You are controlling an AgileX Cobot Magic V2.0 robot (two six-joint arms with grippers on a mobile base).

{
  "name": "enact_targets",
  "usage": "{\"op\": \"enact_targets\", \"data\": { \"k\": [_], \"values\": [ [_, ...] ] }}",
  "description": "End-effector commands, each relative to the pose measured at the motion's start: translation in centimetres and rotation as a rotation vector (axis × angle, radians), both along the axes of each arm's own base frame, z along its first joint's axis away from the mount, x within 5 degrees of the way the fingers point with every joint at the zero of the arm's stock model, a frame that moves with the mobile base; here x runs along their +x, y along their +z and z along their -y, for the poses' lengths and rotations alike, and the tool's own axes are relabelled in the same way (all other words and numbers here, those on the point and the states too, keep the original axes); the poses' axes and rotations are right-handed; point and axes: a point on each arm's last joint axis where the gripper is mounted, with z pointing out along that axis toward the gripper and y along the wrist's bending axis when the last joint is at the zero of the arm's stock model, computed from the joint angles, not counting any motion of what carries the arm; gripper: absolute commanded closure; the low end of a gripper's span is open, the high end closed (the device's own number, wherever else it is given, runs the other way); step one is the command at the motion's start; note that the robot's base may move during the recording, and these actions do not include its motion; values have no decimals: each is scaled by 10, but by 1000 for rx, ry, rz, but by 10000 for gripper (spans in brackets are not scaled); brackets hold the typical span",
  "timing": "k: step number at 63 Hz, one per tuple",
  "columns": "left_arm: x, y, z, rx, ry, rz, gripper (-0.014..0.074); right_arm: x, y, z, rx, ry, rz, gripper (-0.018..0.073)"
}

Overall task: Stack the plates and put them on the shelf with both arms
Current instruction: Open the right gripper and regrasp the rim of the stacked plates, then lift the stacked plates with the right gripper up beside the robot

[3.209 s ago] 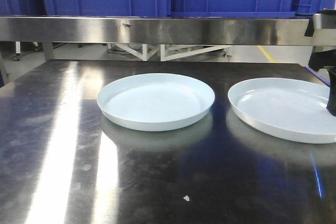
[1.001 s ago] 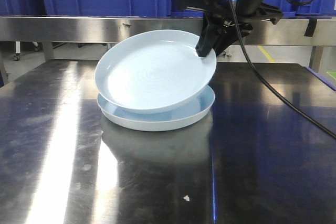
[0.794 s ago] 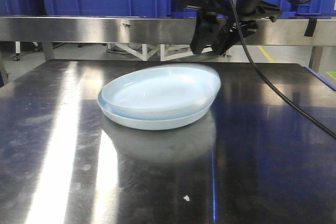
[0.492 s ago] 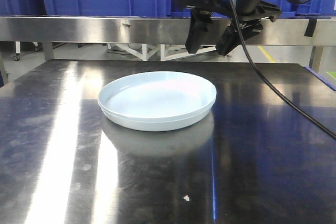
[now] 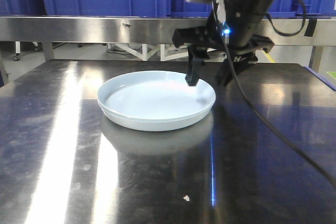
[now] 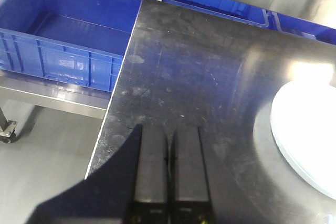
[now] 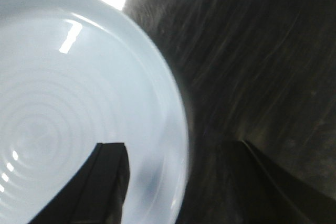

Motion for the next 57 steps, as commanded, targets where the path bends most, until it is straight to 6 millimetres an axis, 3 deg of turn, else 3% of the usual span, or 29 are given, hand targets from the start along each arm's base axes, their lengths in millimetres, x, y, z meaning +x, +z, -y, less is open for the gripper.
{"op": "enact_targets", "data": {
  "k": [1,14,20,27,32,42,57],
  "values": [
    [3,16,1,-20,4,104,494,4,23,-1,34,1,83,73],
    [3,16,1,-20,4,104,494,6,12,-2,22,2,52,82],
    [3,16,1,-20,4,104,494,6,12,-2,22,2,53,225],
    [3,16,1,-20,4,104,494,5,16,-1,24,3,62,533],
    [3,16,1,-20,4,104,494,4,24,-1,34,1,89,482],
    [3,16,1,-20,4,104,494,-3,63,4,69,-4,230,508],
    [3,16,1,-20,4,104,494,-32,144,30,127,-33,475,508]
  ]
}}
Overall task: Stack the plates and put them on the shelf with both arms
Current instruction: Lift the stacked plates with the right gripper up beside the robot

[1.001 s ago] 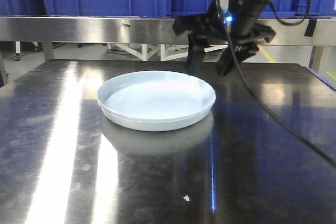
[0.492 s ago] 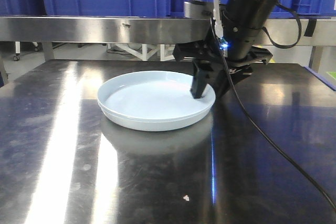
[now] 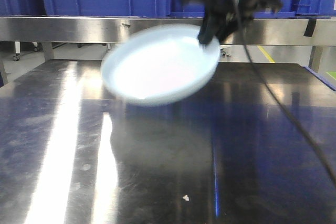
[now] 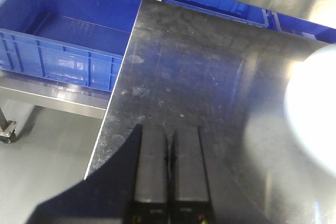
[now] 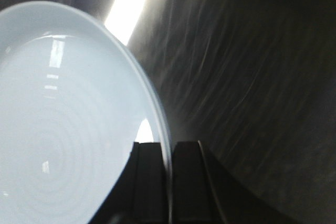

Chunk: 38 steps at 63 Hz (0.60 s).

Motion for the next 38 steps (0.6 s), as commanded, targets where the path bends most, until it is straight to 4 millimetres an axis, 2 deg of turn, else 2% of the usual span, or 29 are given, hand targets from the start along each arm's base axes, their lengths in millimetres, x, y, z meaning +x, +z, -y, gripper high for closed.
{"op": "enact_targets", "data": {
  "k": [1,9,21,30,38],
  "values": [
    [3,16,1,-20,4,104,494,-17,69,18,78,-30,238,508],
    [3,16,1,-20,4,104,494,-38,104,43,102,-72,315,508],
    [3,16,1,-20,4,104,494,-76,136,75,113,-130,382,508],
    [3,16,1,-20,4,104,494,-107,139,95,119,-177,430,508],
    [3,16,1,-20,4,104,494,-136,128,109,118,-211,451,508]
  ]
}}
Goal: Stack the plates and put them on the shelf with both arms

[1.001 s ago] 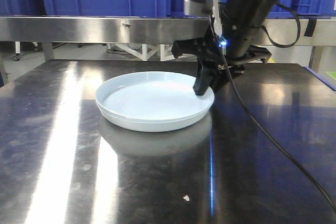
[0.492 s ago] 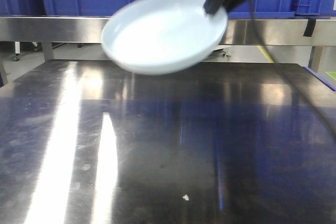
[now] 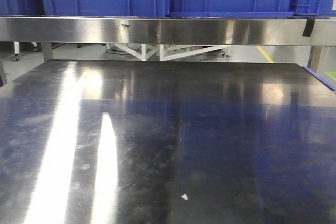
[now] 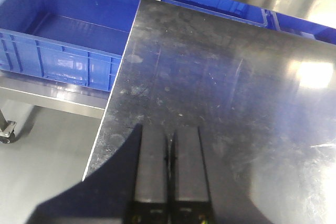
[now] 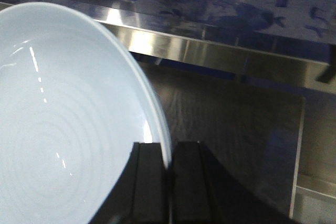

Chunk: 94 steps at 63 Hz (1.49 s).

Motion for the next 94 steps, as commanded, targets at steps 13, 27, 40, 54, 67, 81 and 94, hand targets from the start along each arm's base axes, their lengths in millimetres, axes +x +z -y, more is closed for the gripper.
{"op": "enact_targets", "data": {
  "k": [13,27,40,54,67,81,94],
  "values": [
    [3,16,1,-20,4,104,494,-72,-16,30,32,-93,174,508],
    [3,16,1,-20,4,104,494,-108,-53,41,33,-139,197,508],
    [3,16,1,-20,4,104,494,-115,-62,42,35,-141,202,510],
    [3,16,1,-20,4,104,494,-114,-61,42,38,-144,222,511],
    [3,16,1,-20,4,104,494,-114,-61,42,37,-143,213,511],
    [3,16,1,-20,4,104,494,-114,-61,42,36,-143,212,511],
    [3,16,1,-20,4,104,494,-114,-61,42,36,-143,212,511]
  ]
}}
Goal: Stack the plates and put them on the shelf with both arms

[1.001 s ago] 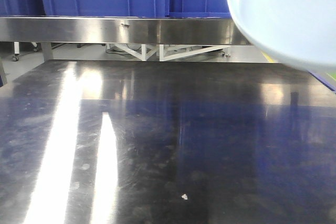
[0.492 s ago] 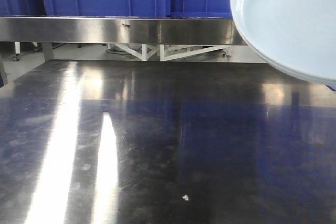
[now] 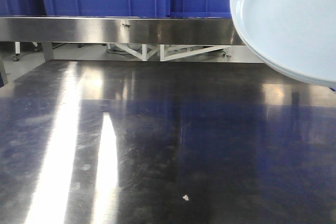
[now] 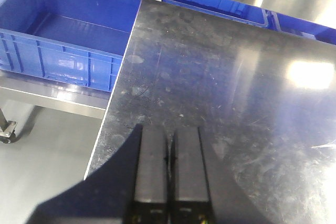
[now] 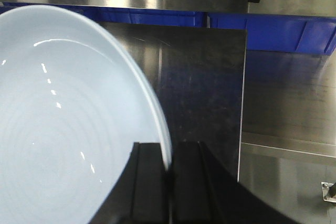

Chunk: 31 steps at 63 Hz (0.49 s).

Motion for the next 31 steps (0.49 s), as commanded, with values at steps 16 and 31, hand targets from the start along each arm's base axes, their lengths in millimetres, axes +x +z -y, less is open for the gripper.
{"op": "enact_targets", "data": {
  "k": [16,31],
  "values": [
    [3,16,1,-20,4,104,494,1,20,2,16,-18,133,511],
    [3,16,1,-20,4,104,494,1,20,2,16,-18,133,511]
  ]
}}
